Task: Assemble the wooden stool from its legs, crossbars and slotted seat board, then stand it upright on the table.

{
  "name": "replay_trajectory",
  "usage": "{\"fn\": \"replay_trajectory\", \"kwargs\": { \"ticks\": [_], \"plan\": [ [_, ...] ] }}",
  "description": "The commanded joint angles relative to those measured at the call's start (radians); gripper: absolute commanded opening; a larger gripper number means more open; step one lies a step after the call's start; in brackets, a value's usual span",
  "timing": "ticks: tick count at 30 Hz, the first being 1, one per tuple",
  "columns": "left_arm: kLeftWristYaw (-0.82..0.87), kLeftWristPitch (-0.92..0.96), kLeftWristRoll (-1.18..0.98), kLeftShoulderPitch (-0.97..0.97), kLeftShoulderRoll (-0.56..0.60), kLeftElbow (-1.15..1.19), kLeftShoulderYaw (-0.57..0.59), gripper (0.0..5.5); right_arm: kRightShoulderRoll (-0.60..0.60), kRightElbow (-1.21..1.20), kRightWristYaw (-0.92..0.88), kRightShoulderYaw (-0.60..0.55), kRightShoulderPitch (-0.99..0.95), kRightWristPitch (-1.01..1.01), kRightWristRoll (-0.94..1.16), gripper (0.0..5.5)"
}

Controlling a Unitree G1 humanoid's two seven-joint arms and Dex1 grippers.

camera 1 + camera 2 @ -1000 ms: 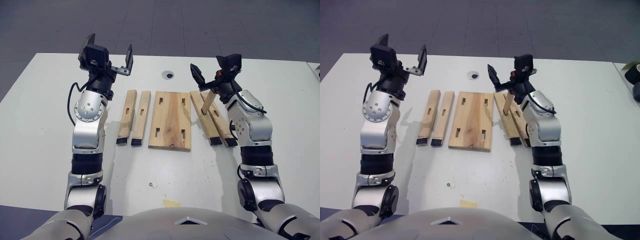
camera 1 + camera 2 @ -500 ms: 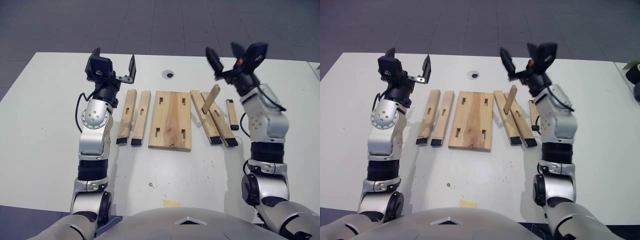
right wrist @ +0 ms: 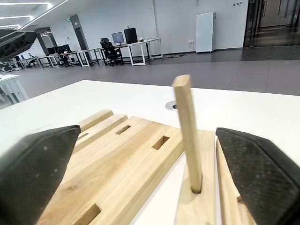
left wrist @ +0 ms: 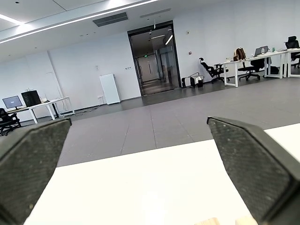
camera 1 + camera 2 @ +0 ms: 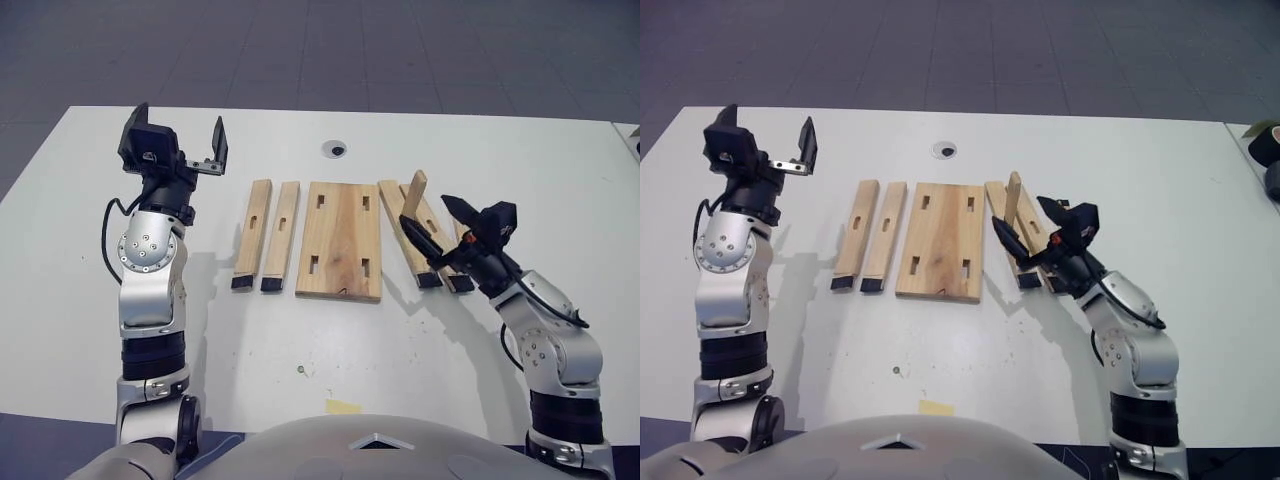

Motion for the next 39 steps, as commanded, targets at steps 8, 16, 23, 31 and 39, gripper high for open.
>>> {"fn": "replay_trajectory", "kwargs": {
  "ticks": [8, 16, 23, 31, 39],
  "plan": [
    [-0.019, 0.007, 0.027, 0.013, 0.019, -0.007, -0.031, 5.40, -0.012, -0.078, -0.178, 0.113, 0.117, 0.180, -0.139, 5.37],
    [-0.002, 0.005, 0.037, 0.044, -0.006, -0.032, -0.045, 5.40, 0.000, -0.083, -0.205, 0.070, 0.107, 0.206, -0.132, 5.37],
    [0.014, 0.006, 0.042, 0.065, -0.017, -0.050, -0.050, 5.40, -0.029, -0.090, -0.210, 0.076, 0.116, 0.328, -0.127, 5.37],
    [0.026, 0.010, 0.050, 0.084, -0.035, -0.069, -0.067, 5.40, -0.109, -0.115, -0.187, 0.138, 0.082, 0.298, -0.219, 5.37],
    [0.035, 0.011, 0.056, 0.085, -0.046, -0.078, -0.076, 5.40, -0.133, -0.169, -0.171, 0.170, 0.048, 0.385, -0.224, 5.37]
  ]
}}
